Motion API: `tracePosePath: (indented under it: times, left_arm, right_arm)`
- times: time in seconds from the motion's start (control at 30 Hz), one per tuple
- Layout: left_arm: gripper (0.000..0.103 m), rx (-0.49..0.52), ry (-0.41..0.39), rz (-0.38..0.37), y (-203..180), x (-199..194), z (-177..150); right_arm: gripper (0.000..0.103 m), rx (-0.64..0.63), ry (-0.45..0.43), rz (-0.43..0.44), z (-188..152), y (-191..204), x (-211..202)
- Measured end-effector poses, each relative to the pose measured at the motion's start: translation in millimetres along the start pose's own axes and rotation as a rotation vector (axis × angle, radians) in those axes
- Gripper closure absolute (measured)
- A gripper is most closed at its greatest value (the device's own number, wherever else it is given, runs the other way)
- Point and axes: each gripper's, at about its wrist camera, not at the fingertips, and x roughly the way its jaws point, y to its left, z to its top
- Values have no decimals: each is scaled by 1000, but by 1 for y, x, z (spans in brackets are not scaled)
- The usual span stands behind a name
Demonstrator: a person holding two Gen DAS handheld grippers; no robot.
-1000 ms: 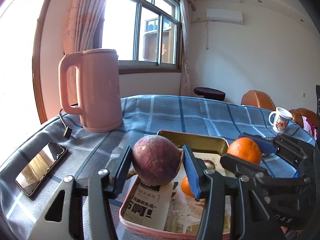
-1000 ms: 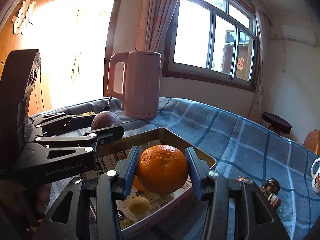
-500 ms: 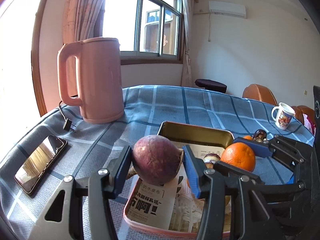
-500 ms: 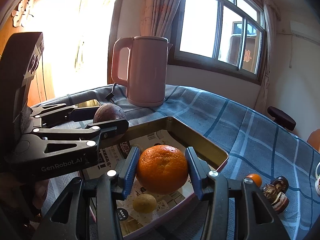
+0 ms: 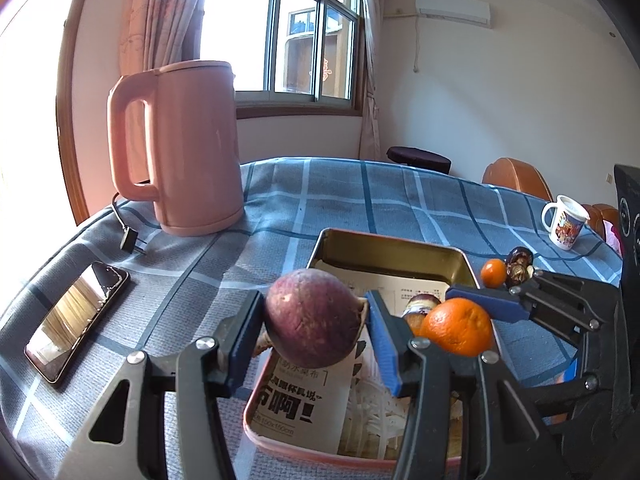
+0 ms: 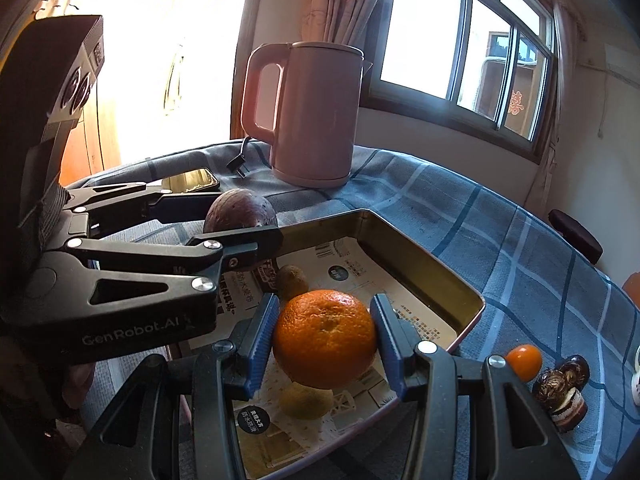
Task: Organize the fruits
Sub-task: 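Carry the orange in the right gripper while the left carries the purple fruit to the tin, then open the right gripper over the tin while the left gripper releases the purple fruit inside, then move both grippers back to the remaining fruits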
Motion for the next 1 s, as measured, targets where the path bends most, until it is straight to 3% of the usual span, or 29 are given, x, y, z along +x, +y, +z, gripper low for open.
tracePosePath:
  times: [0.47, 0.53, 0.6, 0.77, 1.0]
  left_arm:
    - [47, 51, -13, 25, -9, -3, -4]
    - [41, 56, -33, 33, -11, -7, -5]
    - [34, 51, -70, 38, -12, -14, -4]
    - [10, 5, -160, 46, -9, -35, 5]
    - [7, 31, -189, -35, -44, -41, 12]
  right_arm:
    - [53, -6, 12, -5, 0, 2, 2]
    - [50, -14, 17, -4, 0, 3, 3]
    - [38, -14, -1, -22, -1, 4, 0]
    - [35, 10, -78, -83, -3, -4, -18]
    - [35, 84, -132, -195, -15, -51, -59]
